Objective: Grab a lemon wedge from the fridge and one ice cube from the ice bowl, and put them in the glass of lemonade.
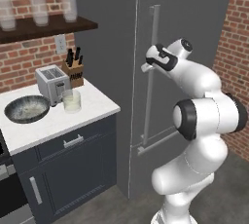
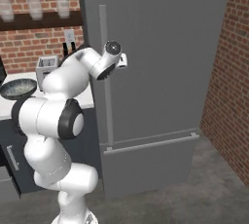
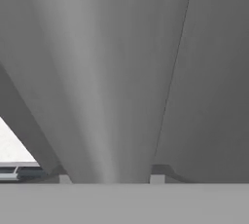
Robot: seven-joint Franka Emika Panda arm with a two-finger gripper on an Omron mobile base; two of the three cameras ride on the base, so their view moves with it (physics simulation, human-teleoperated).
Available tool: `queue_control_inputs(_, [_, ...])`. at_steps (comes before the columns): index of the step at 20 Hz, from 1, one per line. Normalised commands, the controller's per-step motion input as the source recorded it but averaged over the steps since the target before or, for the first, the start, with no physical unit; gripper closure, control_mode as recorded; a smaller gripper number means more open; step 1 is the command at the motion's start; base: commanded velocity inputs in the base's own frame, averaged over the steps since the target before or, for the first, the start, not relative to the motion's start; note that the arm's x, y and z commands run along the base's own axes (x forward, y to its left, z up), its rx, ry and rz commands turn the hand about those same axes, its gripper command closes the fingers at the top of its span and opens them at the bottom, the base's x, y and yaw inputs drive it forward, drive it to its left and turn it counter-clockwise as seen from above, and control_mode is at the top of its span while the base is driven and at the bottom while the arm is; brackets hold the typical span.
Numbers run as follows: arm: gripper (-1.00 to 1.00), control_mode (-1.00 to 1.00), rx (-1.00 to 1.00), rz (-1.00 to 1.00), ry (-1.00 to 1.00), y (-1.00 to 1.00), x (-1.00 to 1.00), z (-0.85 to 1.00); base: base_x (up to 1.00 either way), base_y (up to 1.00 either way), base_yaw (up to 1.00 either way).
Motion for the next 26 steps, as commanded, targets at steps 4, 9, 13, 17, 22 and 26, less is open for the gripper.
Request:
queue_control_inputs(4, [1.0,-1.0,0.0,0.0,-0.11,-0.74,-0.43,0.19,0.0,0.0,0.0])
queue_control_inputs(9, [1.0,-1.0,0.04,0.0,-0.02,-0.98,-0.48,0.32,0.0,0.0,0.0])
queue_control_inputs(13, [1.0,-1.0,0.1,0.0,-0.06,-1.0,-0.61,0.29,0.0,0.0,0.0])
queue_control_inputs(17, [1.0,-1.0,0.12,0.0,-0.1,-1.0,-0.61,0.32,0.0,0.0,0.0])
queue_control_inputs(22, [1.0,-1.0,0.16,0.0,-0.11,-1.0,-0.43,0.44,0.0,0.0,0.0])
queue_control_inputs(26, [1.0,-1.0,0.16,0.0,-0.07,-1.0,-0.36,0.43,0.0,0.0,0.0])
